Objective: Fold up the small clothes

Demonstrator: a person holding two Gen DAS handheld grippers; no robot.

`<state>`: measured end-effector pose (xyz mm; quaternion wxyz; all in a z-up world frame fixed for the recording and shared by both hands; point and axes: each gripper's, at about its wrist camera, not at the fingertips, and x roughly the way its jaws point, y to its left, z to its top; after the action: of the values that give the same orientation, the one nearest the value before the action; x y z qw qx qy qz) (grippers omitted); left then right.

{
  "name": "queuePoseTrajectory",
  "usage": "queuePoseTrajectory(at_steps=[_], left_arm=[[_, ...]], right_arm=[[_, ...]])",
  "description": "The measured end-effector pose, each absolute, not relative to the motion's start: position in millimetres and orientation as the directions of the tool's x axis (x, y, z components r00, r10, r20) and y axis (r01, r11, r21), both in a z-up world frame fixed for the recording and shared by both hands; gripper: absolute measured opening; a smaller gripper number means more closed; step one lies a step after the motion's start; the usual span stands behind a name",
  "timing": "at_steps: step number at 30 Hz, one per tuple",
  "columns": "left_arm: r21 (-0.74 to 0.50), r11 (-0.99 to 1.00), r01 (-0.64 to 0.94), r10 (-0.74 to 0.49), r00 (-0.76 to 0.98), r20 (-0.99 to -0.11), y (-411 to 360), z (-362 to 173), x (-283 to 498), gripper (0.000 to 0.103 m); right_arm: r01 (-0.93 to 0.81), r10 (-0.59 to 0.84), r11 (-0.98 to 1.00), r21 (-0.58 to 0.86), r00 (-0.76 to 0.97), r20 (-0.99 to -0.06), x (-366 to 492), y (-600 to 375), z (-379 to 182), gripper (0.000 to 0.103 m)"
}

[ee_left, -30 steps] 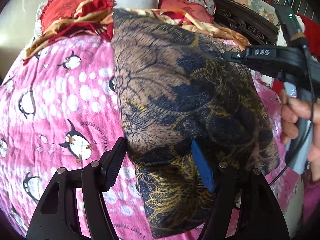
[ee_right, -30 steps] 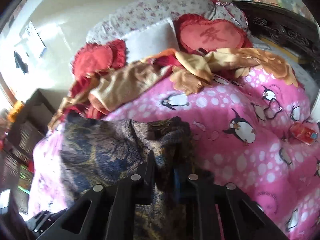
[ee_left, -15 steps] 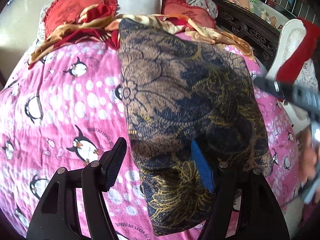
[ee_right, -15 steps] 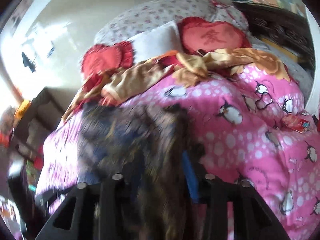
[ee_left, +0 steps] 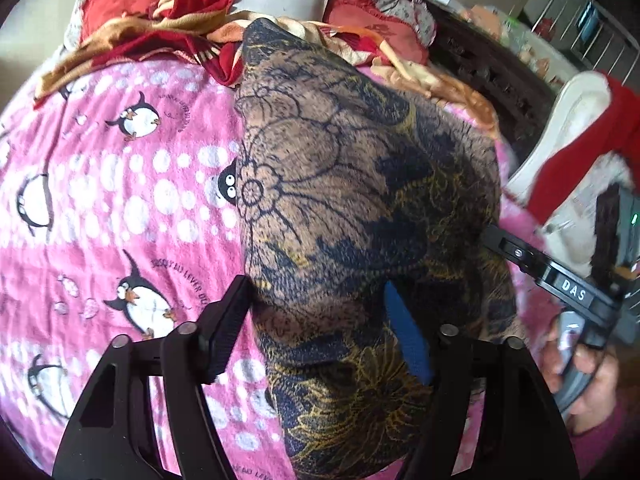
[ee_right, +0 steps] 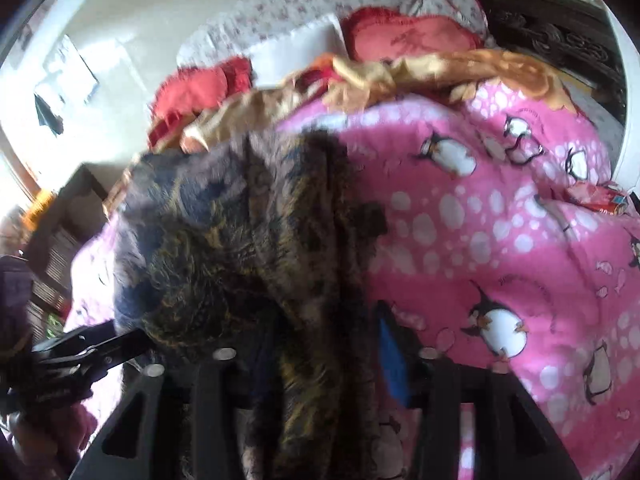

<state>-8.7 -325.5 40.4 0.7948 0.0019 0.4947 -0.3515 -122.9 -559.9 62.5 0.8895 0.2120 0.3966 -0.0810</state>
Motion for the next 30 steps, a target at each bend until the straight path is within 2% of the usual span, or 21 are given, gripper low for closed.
queuePoseTrajectory(at_steps=[1, 2, 7, 12, 13, 14, 15, 16, 17, 19, 21, 24, 30], left_arm=[[-0.365, 0.745, 0.559, -0.573, 0.256, -0.779, -323.4, 39.9, -5.9, 0.076], [-0.379, 0.740, 0.556, -0.584, 0.251, -0.772, -321.6, 39.0, -3.0, 0.078], [-0.455, 0.696, 0.556, -0.639, 0.190, -0.746, -324.4, 28.6, 6.7, 0.081], [-0.517, 0.667, 0.537, -0.668, 0.123, -0.734, -331.3, 11.0, 13.8, 0.084], [-0.537, 0.660, 0.525, -0.678, 0.109, -0.727, -330.4, 9.3, 15.3, 0.084], [-0.555, 0.654, 0.514, -0.689, 0.101, -0.718, -329.5, 7.9, 17.0, 0.084], [-0.569, 0.649, 0.504, -0.697, 0.097, -0.710, -327.8, 8.9, 18.0, 0.080], [-0.574, 0.647, 0.502, -0.700, 0.093, -0.708, -326.5, 9.5, 17.6, 0.069], [-0.578, 0.642, 0.504, -0.702, 0.084, -0.707, -326.0, 11.5, 17.2, 0.063], [-0.574, 0.640, 0.510, -0.701, 0.083, -0.708, -320.2, 18.5, 15.5, 0.042], [-0.581, 0.632, 0.513, -0.708, 0.076, -0.702, -311.9, 29.9, 12.8, 0.033], [-0.598, 0.610, 0.521, -0.726, 0.065, -0.684, -294.2, 52.1, 2.2, 0.032], [-0.581, 0.628, 0.518, -0.708, 0.070, -0.703, -226.4, 90.9, -34.0, 0.032]], right_arm=[[0.316, 0.009, 0.893, 0.320, 0.698, -0.716, -128.3, -565.0, 64.9, 0.077], [0.319, 0.004, 0.887, 0.334, 0.717, -0.697, -131.4, -569.4, 65.6, 0.083], [0.248, 0.155, 0.828, 0.502, 0.760, -0.631, -123.2, -587.1, 53.7, 0.083], [0.177, 0.227, 0.836, 0.519, 0.750, -0.621, -103.4, -577.4, 42.8, 0.084], [0.173, 0.224, 0.840, 0.514, 0.752, -0.620, -102.0, -575.6, 43.9, 0.074], [0.169, 0.231, 0.840, 0.516, 0.748, -0.622, -100.5, -574.3, 45.4, 0.054], [0.142, 0.270, 0.831, 0.538, 0.743, -0.613, -98.3, -571.5, 47.5, 0.045], [0.130, 0.294, 0.824, 0.551, 0.734, -0.612, -97.1, -569.9, 47.9, 0.040], [0.137, 0.290, 0.829, 0.542, 0.724, -0.626, -96.6, -567.2, 49.5, 0.034], [0.137, 0.285, 0.838, 0.528, 0.715, -0.638, -95.2, -561.2, 56.4, 0.029], [0.137, 0.305, 0.815, 0.562, 0.725, -0.618, -99.9, -558.2, 68.1, 0.026], [0.112, 0.336, 0.792, 0.600, 0.740, -0.583, -110.1, -550.2, 87.4, 0.024], [0.048, 0.422, 0.773, 0.633, 0.706, -0.569, -136.8, -500.7, 124.3, 0.023]])
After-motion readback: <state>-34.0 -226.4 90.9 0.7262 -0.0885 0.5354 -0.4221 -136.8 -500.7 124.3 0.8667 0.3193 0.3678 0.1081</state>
